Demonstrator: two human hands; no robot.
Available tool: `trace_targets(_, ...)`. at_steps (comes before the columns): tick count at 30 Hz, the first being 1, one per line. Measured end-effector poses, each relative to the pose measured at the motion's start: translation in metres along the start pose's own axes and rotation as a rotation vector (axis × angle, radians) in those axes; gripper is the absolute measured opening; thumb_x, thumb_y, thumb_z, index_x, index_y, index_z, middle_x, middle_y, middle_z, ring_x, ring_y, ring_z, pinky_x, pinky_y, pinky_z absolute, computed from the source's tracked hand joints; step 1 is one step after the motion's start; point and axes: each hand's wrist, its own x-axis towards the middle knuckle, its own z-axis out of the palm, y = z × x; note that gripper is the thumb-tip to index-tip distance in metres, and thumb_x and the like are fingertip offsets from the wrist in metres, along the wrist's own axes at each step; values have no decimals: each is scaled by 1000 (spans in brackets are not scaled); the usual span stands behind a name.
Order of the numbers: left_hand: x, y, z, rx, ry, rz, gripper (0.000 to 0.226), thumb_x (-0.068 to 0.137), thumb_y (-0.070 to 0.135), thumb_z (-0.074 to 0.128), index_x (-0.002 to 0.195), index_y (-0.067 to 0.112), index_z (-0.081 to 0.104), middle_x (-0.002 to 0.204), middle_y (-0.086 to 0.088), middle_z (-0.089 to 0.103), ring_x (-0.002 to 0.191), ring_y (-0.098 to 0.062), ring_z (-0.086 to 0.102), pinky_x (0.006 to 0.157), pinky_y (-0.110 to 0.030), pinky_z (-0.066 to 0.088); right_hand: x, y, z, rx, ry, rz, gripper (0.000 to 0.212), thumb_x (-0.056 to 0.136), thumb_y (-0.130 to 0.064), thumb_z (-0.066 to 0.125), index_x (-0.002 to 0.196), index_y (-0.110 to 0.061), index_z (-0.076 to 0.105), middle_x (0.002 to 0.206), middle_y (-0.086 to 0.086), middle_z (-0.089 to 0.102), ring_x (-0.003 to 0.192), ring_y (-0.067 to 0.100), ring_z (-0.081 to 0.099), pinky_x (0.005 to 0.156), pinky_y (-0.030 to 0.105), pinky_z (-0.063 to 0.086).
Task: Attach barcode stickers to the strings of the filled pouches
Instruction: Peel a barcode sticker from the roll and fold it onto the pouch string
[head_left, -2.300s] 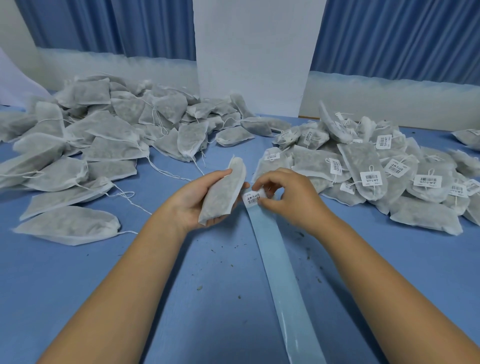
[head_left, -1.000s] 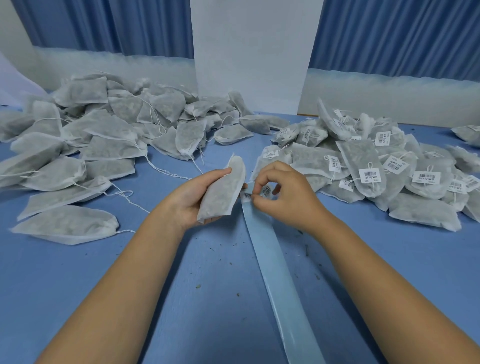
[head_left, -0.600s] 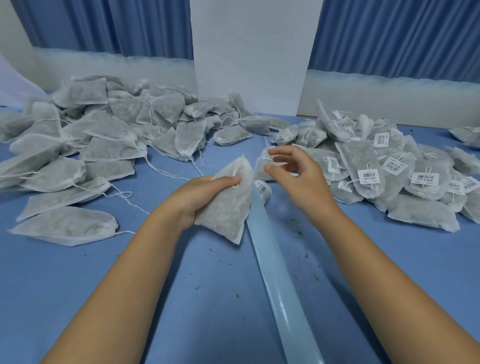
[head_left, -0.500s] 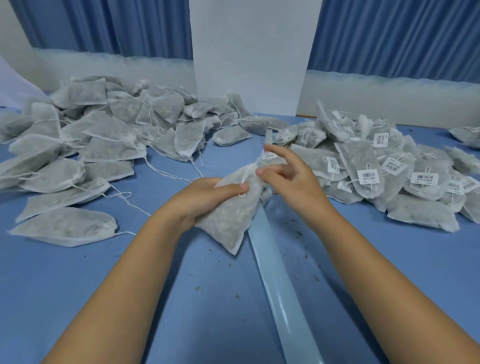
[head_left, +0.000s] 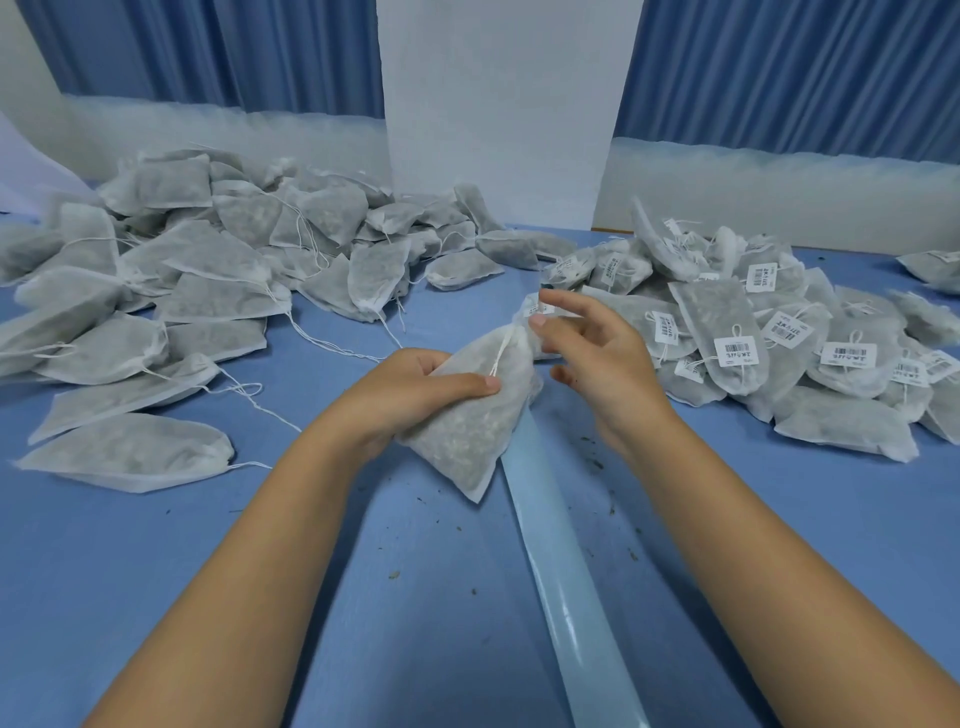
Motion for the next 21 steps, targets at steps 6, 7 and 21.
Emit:
trace_targets(6,1,0,1,16,94,-19,23,76,37,81,87,17,75,78,1,76,70,-14,71,66,-27,52,-1,-3,-1,5,-33,-15,18,86,-22,72,70,-30,73,71,-15,65,68,2,57,61,18,47)
trace_targets(7,1,0,1,18,102,-18,23,77,37,81,87,17,75,77,1,76,69,-13,71,65,-26,52,-1,-4,0,7,-68,-2,20,87,-21,71,68,-29,74,71,-15,65,68,2,57,62,18,46)
trace_targets(21,-5,2,0,50,14,29,20,77,36,81,92,23,78,88,-1,77,76,-12,71,70,-28,51,-3,3,2,-241,-115,33,14,84,-17,71,71,-21,71,69,-7,63,61,3,52,54,11,42)
